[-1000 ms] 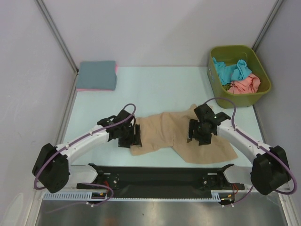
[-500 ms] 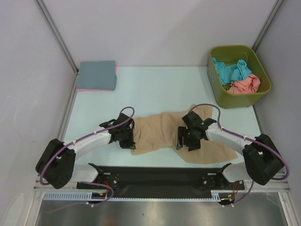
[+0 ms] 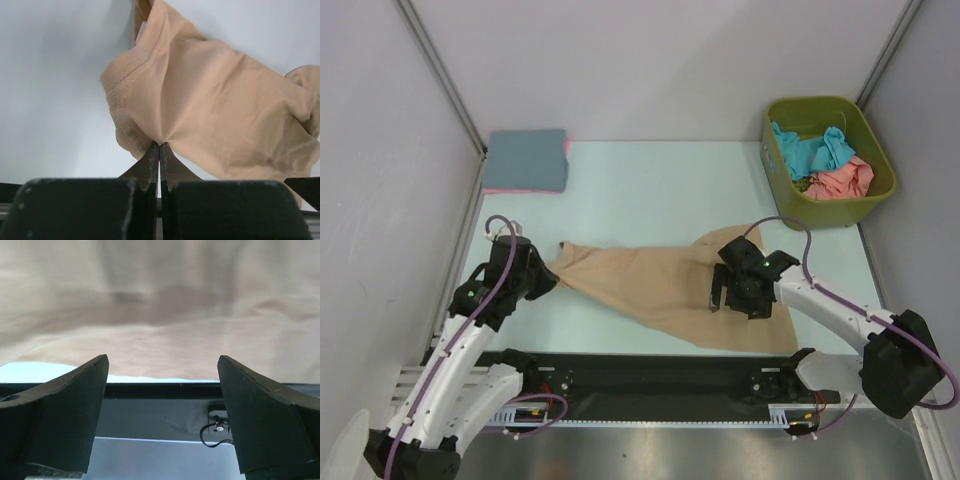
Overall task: Fold and stack the t-shirts
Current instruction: Flatten the tshirt out
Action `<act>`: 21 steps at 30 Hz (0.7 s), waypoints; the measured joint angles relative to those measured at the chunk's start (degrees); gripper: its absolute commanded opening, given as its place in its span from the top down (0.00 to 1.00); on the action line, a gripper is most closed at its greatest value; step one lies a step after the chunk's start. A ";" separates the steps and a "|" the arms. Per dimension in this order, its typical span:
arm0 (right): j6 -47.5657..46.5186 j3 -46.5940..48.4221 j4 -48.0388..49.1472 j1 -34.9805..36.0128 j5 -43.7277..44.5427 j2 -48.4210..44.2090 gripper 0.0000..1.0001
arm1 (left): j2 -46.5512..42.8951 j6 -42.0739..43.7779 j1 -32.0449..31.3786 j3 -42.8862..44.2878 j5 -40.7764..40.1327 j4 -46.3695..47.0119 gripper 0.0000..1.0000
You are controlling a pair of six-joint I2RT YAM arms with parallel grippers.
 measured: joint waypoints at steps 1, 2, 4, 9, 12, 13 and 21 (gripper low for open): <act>0.48 -0.42 -0.39 -0.13 0.15 -0.50 0.08 | -0.35 0.00 0.17 0.98 -0.66 -1.20 1.00; 1.66 -1.25 -1.07 -0.28 0.13 -1.14 0.13 | -0.52 0.00 0.28 1.64 -1.22 -1.95 1.00; 2.82 -2.21 -1.40 -0.37 0.11 -1.51 0.19 | -0.72 0.02 0.39 2.21 -2.21 -3.13 1.00; 6.54 -7.17 -0.68 -0.68 -0.44 -2.27 0.28 | -0.96 0.07 0.76 2.86 -4.28 -6.14 1.00; 8.39 -9.57 -0.15 -1.18 -0.42 -2.01 0.26 | -1.27 0.11 0.92 4.02 -5.73 -7.61 1.00; 8.83 -10.25 0.17 -1.27 -0.42 -1.79 0.27 | -1.55 0.15 0.94 4.57 -6.29 -7.93 1.00; 9.79 -10.56 1.70 -1.36 -0.81 1.27 0.86 | -4.15 1.01 1.20 6.88 -8.63 -10.43 1.00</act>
